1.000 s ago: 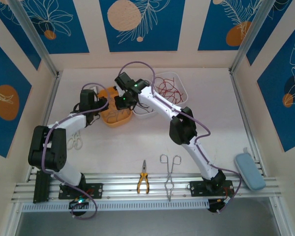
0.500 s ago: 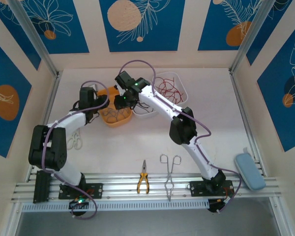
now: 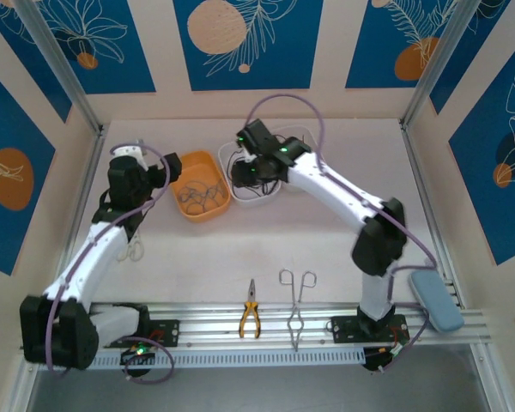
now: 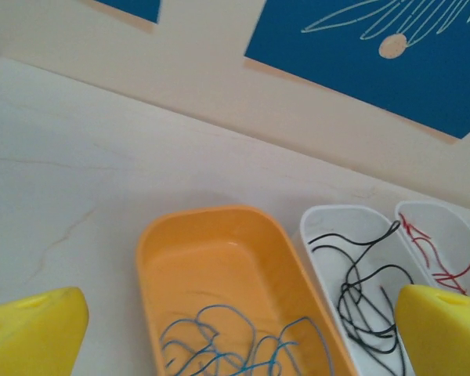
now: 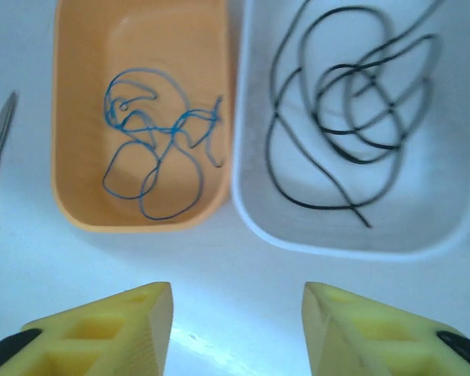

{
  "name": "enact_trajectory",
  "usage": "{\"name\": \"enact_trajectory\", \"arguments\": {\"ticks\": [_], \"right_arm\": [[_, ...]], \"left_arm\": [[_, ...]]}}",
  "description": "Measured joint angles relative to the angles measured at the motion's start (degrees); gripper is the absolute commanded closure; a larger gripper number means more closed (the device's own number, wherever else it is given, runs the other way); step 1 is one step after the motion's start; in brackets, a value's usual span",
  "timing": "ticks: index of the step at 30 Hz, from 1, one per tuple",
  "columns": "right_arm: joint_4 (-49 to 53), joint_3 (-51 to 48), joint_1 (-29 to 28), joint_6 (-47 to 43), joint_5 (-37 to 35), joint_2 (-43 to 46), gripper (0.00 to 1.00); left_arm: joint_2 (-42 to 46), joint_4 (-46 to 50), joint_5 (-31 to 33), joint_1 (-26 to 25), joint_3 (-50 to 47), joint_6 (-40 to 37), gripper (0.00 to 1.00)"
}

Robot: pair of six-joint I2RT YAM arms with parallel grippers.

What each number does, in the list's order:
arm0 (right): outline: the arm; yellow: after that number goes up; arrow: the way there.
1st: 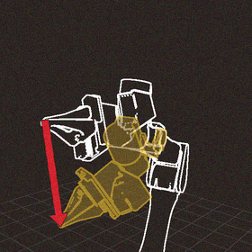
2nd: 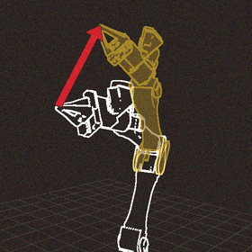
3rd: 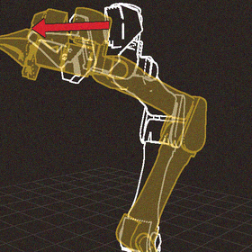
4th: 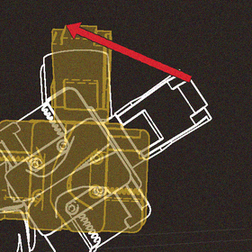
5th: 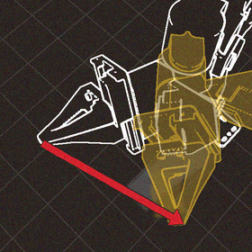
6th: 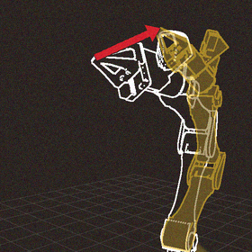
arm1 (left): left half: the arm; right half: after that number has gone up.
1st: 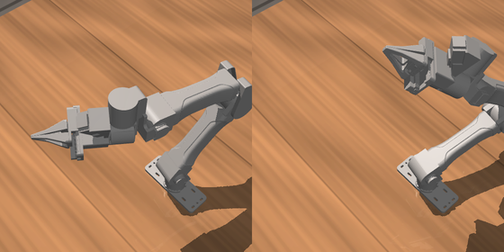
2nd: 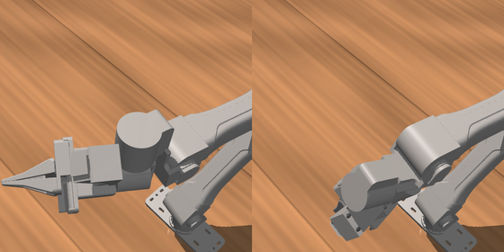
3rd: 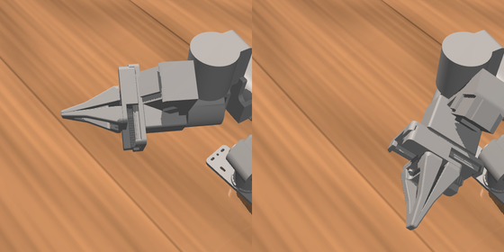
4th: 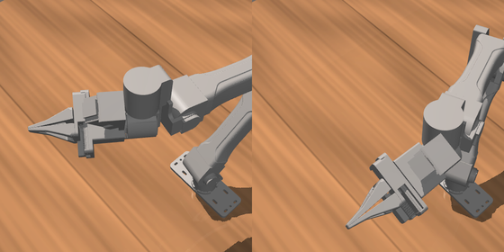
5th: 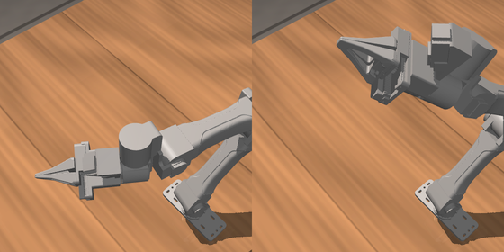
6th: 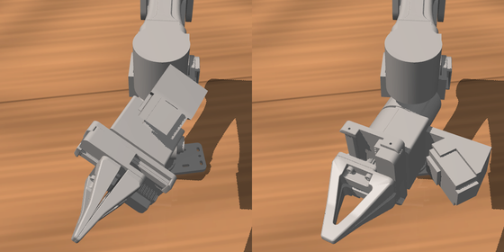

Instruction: Untangle the cables

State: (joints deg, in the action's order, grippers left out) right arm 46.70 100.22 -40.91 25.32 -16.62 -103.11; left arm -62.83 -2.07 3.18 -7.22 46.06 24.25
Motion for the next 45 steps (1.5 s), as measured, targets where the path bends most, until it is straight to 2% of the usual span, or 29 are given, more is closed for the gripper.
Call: {"name": "enact_trajectory", "arguments": {"ticks": [4, 7, 8, 12, 17, 18, 21, 26, 33, 39, 45], "right_arm": [[-4.42, -15.58, 3.56, 2.43, -4.28, 13.42, 0.32], [-6.25, -25.14, 6.67, 3.72, -6.82, 21.14, 0.25], [-6.64, -27.43, 7.50, 3.82, -7.48, 22.88, 0.20], [-9.55, -37.57, 10.64, 4.24, -11.21, 30.75, 0.11], [-16.13, -47.28, 13.97, 1.36, -15.63, 39.06, 0.07], [-18.91, -49.75, 14.49, 0.07, -16.85, 40.74, 0.01], [-28.52, -58.10, 15.65, -5.49, -19.87, 44.54, 0.01], [-40.50, -68.74, 20.17, -11.37, -20.46, 45.66, 0.01], [-55.12, -75.12, 28.37, -14.97, -15.82, 44.57, 0.01], [-64.78, -78.34, 32.50, -16.13, -9.66, 39.89, 0.01], [-72.83, -80.52, 34.25, -16.44, -4.42, 36.52, 0.01]], "left_arm": [[9.20, 1.64, 5.86, 0.00, -7.04, -2.47, 0.00], [15.85, 2.03, 10.97, 0.00, -12.96, -4.76, 0.00], [17.44, 1.86, 12.33, 0.00, -14.58, -5.42, 0.00], [22.23, -2.78, 18.71, 0.00, -22.67, -8.48, 0.00], [18.75, -9.79, 24.44, 0.02, -29.42, -12.92, 0.00], [17.00, -11.34, 25.22, 0.11, -30.18, -14.03, 0.00], [12.13, -16.90, 25.99, 0.87, -31.87, -17.03, 0.00], [4.57, -28.20, 23.54, 3.61, -34.25, -21.33, 0.00], [-7.69, -46.90, 13.73, 8.26, -37.03, -23.34, 0.00], [-9.25, -51.30, 5.60, 10.62, -37.03, -23.50, 0.00], [-8.94, -55.25, -3.85, 10.75, -37.68, -23.45, 0.00]]}}
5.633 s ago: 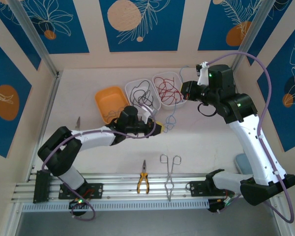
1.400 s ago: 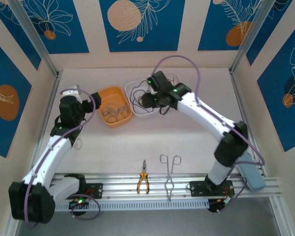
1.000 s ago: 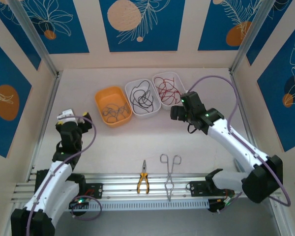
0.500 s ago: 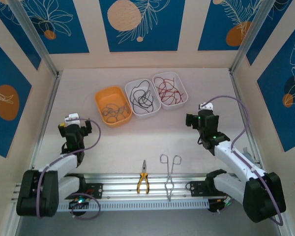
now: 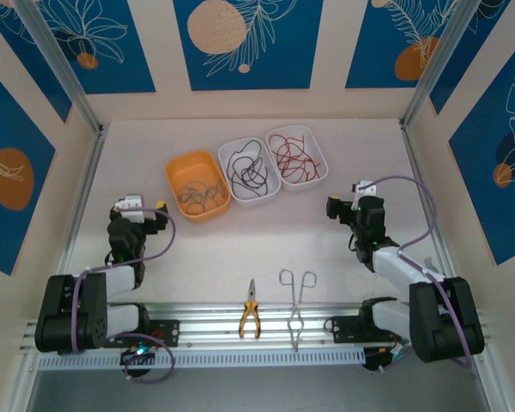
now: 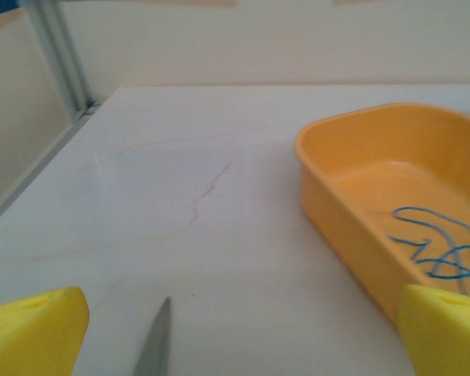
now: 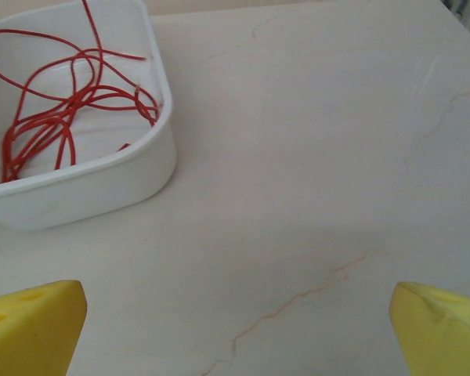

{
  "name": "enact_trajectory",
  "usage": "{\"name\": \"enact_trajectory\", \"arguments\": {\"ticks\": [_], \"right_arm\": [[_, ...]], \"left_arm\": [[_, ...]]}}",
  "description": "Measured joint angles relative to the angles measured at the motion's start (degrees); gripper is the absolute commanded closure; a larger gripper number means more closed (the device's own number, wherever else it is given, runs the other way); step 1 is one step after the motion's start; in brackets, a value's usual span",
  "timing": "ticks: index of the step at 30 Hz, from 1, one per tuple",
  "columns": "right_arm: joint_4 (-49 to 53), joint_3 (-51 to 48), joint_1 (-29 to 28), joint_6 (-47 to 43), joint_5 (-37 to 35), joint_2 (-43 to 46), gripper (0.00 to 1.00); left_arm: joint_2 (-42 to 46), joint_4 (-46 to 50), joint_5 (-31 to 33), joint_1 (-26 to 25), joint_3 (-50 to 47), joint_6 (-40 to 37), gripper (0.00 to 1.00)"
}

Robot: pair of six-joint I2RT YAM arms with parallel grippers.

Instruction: Untangle the cables

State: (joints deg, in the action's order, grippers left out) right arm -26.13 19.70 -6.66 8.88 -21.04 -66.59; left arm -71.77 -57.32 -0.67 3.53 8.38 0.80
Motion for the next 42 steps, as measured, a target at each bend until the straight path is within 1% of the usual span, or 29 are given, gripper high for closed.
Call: {"name": "enact_trajectory", "arguments": {"ticks": [2, 4, 8, 10, 14, 17, 20, 24, 28, 34, 42], "right_arm": [[-2.71, -0.72, 0.81, -0.11, 2.05, -0.90, 0.01], [-5.42, -1.25, 2.14, -0.11, 4.26, -2.19, 0.01], [-9.53, -1.46, 4.22, -0.15, 7.58, -4.94, 0.01], [-11.69, -1.49, 5.05, -0.37, 9.35, -6.21, 0.01], [-16.41, -1.49, 5.81, -1.20, 11.89, -9.18, 0.01], [-21.33, -1.60, 5.92, -1.84, 13.62, -13.66, 0.01], [-26.58, -2.14, 5.99, -2.03, 14.45, -18.97, 0.01], [-26.77, -2.05, 6.95, -1.97, 15.74, -20.22, 0.01], [-22.58, 1.75, 8.24, -1.99, 18.01, -20.39, 0.01], [-21.22, 3.61, 8.46, -2.10, 21.35, -20.39, 0.01], [-20.02, 3.61, 8.39, -2.47, 21.33, -20.44, 0.01]], "left_arm": [[-2.32, -3.02, -3.34, 0.00, 0.15, 0.37, 0.00], [-7.87, -6.43, -6.29, 0.00, 0.87, 0.63, 0.00], [-19.02, -13.46, -8.81, 0.02, 1.18, 1.27, 0.00], [-21.11, -13.66, -9.55, 0.11, 1.51, 1.68, 0.00], [-20.92, -13.73, -10.34, 0.11, 3.61, 1.86, 0.00], [-20.46, -12.59, -10.27, 0.09, 5.27, 1.84, 0.00], [-19.37, -7.65, -7.39, -1.40, 7.91, 1.64, 0.00], [-18.80, -2.84, -0.85, -5.03, 11.21, 0.46, 0.00], [-18.67, -0.42, 1.73, -5.92, 11.32, 0.11, 0.00], [-18.67, 0.90, -4.66, -5.35, 11.91, -1.90, 0.00], [-18.64, 1.31, -4.83, -5.16, 12.13, -1.99, 0.00]]}}
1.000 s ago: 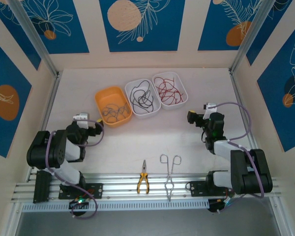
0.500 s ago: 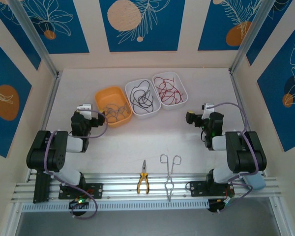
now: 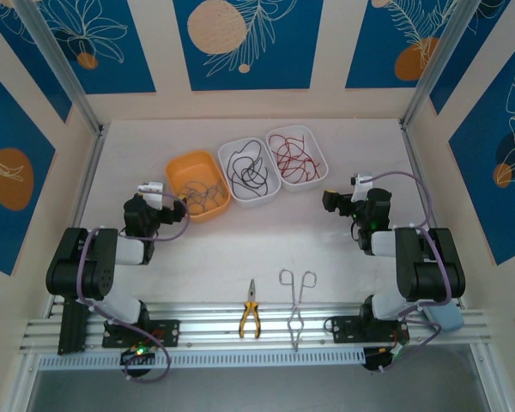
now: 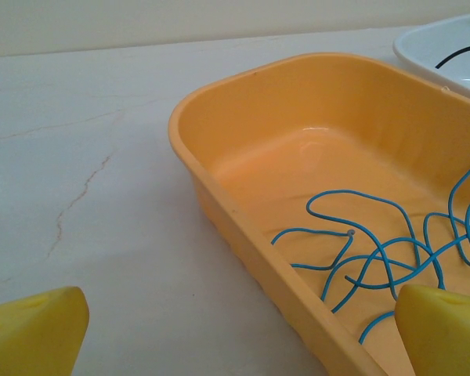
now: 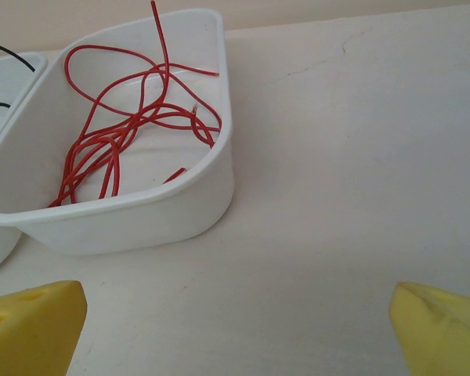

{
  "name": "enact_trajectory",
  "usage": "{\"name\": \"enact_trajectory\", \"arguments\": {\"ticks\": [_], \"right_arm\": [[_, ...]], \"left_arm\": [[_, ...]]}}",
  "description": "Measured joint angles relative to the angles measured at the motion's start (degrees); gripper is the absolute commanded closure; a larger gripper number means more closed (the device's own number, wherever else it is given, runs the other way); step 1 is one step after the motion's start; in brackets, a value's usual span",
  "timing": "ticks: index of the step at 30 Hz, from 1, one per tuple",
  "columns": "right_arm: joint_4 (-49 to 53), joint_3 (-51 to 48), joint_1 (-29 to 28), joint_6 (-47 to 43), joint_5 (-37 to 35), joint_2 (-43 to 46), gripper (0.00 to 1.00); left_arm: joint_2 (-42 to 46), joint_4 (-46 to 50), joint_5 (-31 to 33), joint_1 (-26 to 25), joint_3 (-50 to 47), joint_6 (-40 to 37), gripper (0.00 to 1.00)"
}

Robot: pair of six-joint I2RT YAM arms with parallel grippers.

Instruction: Untangle the cables

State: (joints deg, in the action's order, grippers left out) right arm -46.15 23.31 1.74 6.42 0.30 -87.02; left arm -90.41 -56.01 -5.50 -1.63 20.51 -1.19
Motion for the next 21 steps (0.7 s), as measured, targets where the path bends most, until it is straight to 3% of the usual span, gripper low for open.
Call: {"name": "enact_trajectory", "arguments": {"ticks": [21], "right_arm": [[0.39, 0.00, -0.13, -0.04, -0.02, 0.00, 0.01]], "left_arm": [[0.00, -0.04, 0.68, 0.00, 0.02, -0.17, 0.00]]}}
